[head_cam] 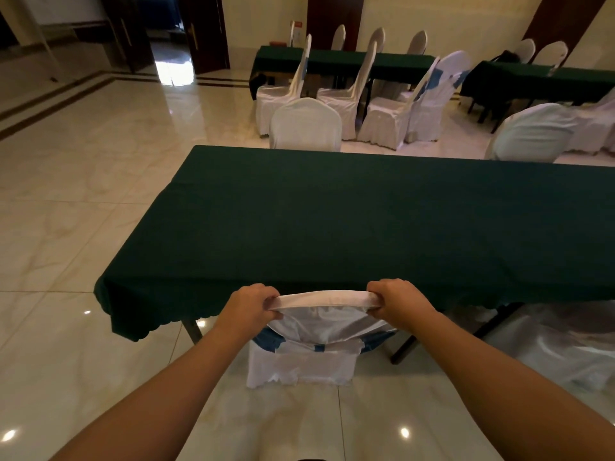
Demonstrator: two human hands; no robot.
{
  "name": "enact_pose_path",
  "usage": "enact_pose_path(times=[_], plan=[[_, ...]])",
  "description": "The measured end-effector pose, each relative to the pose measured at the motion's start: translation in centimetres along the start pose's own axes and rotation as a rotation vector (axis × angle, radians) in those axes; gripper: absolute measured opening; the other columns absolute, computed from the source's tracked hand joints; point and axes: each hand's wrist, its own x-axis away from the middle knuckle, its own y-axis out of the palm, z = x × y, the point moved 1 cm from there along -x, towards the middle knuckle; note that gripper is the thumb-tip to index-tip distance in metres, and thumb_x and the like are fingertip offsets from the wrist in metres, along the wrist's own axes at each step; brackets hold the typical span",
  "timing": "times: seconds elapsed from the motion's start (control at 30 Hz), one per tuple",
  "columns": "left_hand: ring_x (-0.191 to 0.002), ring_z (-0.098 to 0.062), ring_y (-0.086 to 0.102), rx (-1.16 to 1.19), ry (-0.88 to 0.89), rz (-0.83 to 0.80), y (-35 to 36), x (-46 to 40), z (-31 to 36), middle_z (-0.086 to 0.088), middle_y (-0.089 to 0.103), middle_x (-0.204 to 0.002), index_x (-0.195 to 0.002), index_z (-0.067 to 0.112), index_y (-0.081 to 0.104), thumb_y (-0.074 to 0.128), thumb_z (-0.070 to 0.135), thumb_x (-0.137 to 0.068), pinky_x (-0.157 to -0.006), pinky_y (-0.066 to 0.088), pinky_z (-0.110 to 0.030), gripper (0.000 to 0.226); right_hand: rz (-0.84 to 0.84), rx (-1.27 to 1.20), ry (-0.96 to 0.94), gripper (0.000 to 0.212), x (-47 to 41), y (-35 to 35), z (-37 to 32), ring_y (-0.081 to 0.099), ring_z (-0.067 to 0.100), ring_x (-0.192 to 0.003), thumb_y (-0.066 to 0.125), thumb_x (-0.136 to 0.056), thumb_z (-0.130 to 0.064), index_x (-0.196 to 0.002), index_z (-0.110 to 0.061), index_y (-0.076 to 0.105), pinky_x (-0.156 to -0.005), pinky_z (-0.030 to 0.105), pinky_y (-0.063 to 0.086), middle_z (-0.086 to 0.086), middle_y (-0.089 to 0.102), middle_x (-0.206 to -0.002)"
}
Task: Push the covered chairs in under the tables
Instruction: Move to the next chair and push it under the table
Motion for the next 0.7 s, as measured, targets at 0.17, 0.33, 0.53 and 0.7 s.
enact_pose_path(times=[0.17, 0.33, 0.53, 0.7], plan=[[-0.081, -0.010, 0.054, -0.058, -0.051, -0.015, -0.2, 0.0, -1.2, 0.010, 0.059, -0.091, -0.107, 0.029, 0.070, 0.079, 0.035, -0.079, -0.073, 0.041, -0.024, 0.030, 0.053, 0.024, -0.048, 0.021, -0.6, 1.0, -0.9, 0.051, 0.009, -0.073, 0.071, -0.089, -0.038, -0.095, -0.036, 0.051, -0.065, 0.027, 0.042, -0.008, 0.057, -0.088], [-0.076, -0.007, 0.051, -0.082, -0.017, -0.010, -0.4, -0.1, -1.7, 0.014, 0.055, -0.084, -0.105, 0.031, 0.071, 0.079, 0.037, -0.079, -0.068, 0.037, -0.024, 0.028, 0.070, 0.031, -0.052, 0.019, -0.8, 1.6, -1.1, 0.053, 0.010, -0.073, 0.070, -0.088, -0.040, -0.101, -0.033, 0.058, -0.067, 0.028, 0.048, -0.009, 0.058, -0.087], [-0.078, -0.007, 0.052, -0.061, -0.008, 0.015, -0.7, -1.1, -1.6, 0.012, 0.058, -0.087, -0.108, 0.028, 0.072, 0.080, 0.032, -0.080, -0.070, 0.041, -0.023, 0.029, 0.076, 0.048, -0.062, 0.021, -1.3, 1.6, -0.9, 0.056, 0.009, -0.074, 0.069, -0.089, -0.045, -0.104, -0.034, 0.058, -0.067, 0.027, 0.050, -0.010, 0.060, -0.089], [-0.083, -0.011, 0.054, -0.061, -0.011, -0.006, 0.0, -1.9, 0.4, 0.007, 0.059, -0.093, -0.110, 0.026, 0.071, 0.076, 0.034, -0.084, -0.073, 0.039, -0.024, 0.028, 0.033, 0.027, -0.012, 0.022, -1.3, 0.4, 0.8, 0.059, 0.010, -0.080, 0.071, -0.089, -0.042, -0.106, -0.036, 0.059, -0.073, 0.029, 0.052, -0.010, 0.065, -0.095]])
